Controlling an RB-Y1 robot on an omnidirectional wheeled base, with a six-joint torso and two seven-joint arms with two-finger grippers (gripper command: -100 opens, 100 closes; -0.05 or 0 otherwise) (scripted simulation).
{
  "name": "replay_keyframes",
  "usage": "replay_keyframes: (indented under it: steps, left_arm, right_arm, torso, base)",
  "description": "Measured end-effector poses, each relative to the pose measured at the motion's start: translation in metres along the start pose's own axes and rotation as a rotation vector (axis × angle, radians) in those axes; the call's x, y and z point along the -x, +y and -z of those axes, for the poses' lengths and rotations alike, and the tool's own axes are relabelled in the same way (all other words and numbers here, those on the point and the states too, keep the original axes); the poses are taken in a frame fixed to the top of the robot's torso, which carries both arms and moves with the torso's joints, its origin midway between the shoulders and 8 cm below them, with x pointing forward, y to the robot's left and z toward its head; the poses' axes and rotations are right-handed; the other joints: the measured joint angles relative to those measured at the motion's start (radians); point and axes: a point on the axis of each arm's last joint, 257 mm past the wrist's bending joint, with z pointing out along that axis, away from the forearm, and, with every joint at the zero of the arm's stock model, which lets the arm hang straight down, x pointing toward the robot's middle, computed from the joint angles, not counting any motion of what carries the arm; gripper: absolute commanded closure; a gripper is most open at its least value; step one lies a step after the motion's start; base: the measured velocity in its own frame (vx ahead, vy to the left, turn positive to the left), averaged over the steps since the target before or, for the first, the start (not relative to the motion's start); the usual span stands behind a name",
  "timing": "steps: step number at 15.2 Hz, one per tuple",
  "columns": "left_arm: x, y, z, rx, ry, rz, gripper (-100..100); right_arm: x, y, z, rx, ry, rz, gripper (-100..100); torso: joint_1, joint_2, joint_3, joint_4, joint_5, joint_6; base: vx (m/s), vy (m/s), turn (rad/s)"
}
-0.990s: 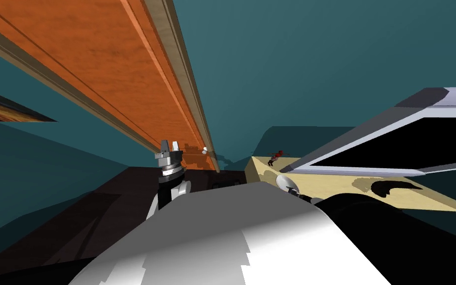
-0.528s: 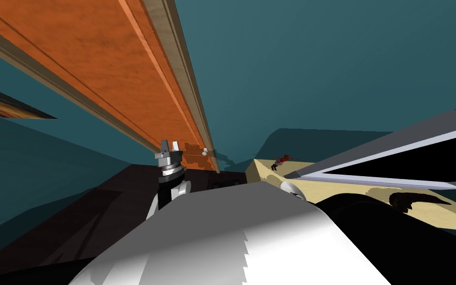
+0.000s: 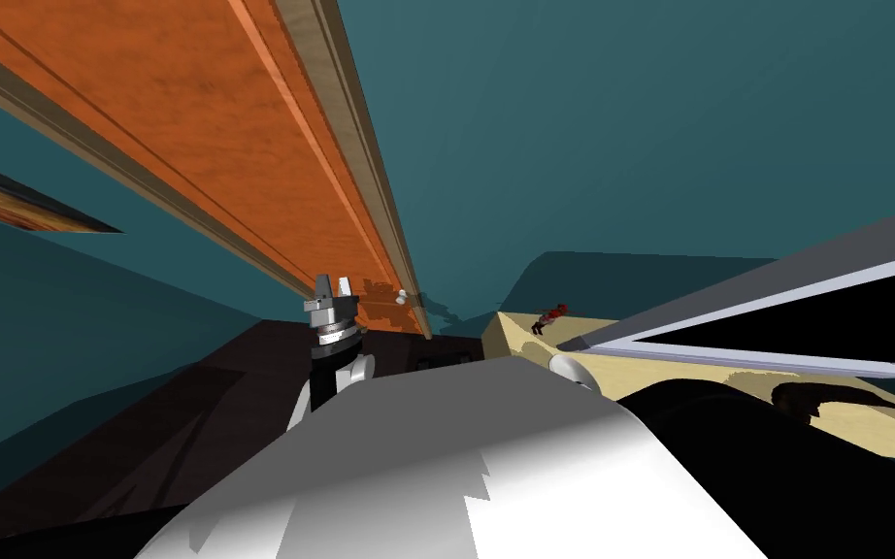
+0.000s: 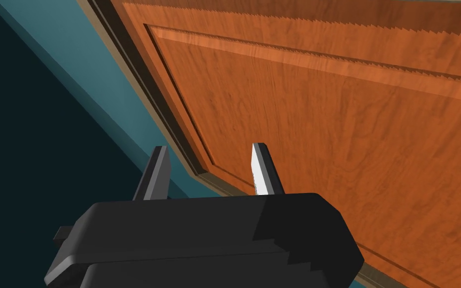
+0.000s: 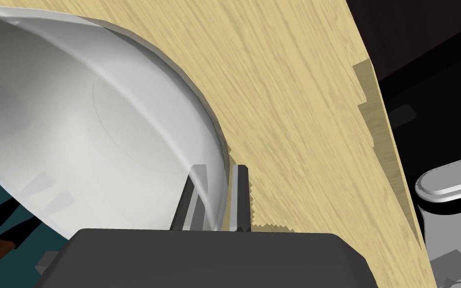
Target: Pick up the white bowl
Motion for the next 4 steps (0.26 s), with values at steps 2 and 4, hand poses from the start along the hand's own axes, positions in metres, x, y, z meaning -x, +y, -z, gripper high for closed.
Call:
replay_keyframes:
  steps: [2, 4]
  left_arm:
    - [0.0, 0.0, 0.0, 0.0, 0.0, 0.0, 0]
    - [0.0, 0.0, 0.0, 0.0, 0.0, 0.0, 0]
  right_arm:
    - [-0.002, -0.007, 0.005, -0.001, 0.001, 0.009, 100]
    - [-0.004, -0.014, 0.012, 0.0, 0.002, 0.019, 100]
  torso:
    - [0.004, 0.0, 0.0, 0.0, 0.001, 0.001]
    - [0.007, 0.0, 0.0, 0.0, 0.003, 0.0]
  base:
    - [0.015, 0.067, -0.107]
    - [0.011, 0.057, -0.056]
